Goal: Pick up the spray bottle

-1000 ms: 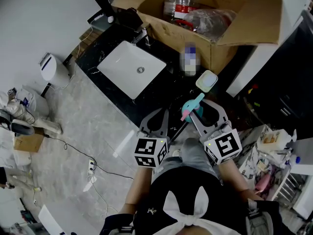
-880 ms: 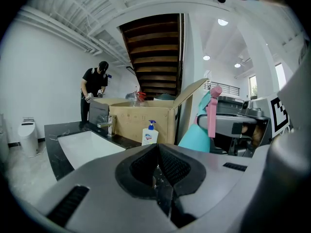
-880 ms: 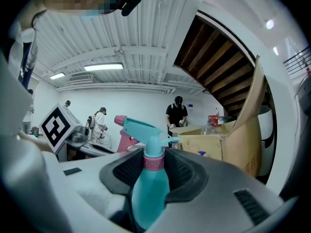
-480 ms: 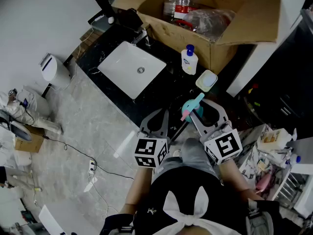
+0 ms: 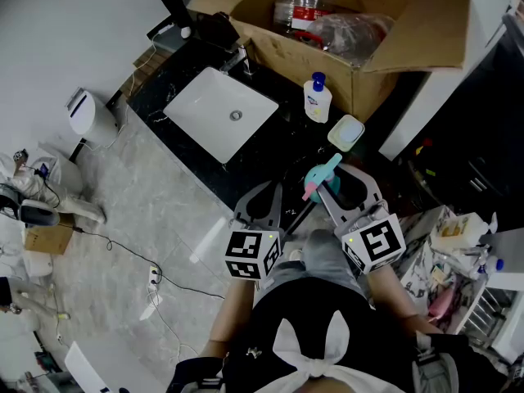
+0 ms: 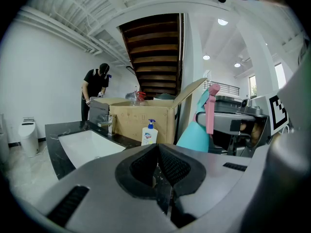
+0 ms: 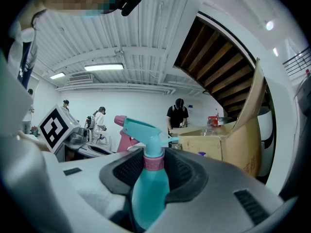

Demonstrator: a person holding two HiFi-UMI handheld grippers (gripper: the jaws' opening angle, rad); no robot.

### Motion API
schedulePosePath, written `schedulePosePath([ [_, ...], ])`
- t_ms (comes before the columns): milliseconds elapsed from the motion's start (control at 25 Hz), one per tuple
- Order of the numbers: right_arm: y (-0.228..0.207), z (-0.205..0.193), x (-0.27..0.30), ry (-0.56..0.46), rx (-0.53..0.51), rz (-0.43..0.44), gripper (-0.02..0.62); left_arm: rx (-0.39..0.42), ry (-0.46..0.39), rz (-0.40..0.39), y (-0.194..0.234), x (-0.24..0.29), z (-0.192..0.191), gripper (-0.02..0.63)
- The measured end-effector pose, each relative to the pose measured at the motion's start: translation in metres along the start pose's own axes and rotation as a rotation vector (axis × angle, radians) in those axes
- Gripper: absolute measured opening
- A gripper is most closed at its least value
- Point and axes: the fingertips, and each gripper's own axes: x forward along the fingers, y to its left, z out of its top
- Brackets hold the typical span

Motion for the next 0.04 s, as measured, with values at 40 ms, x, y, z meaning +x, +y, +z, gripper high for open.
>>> schedulePosePath([
  [40, 0.0, 0.0002, 0.0002, -0.001, 0.0, -0.001, 0.141, 0.0, 0.0, 0.0, 0.0002, -0.0001, -0.0001, 0.031],
])
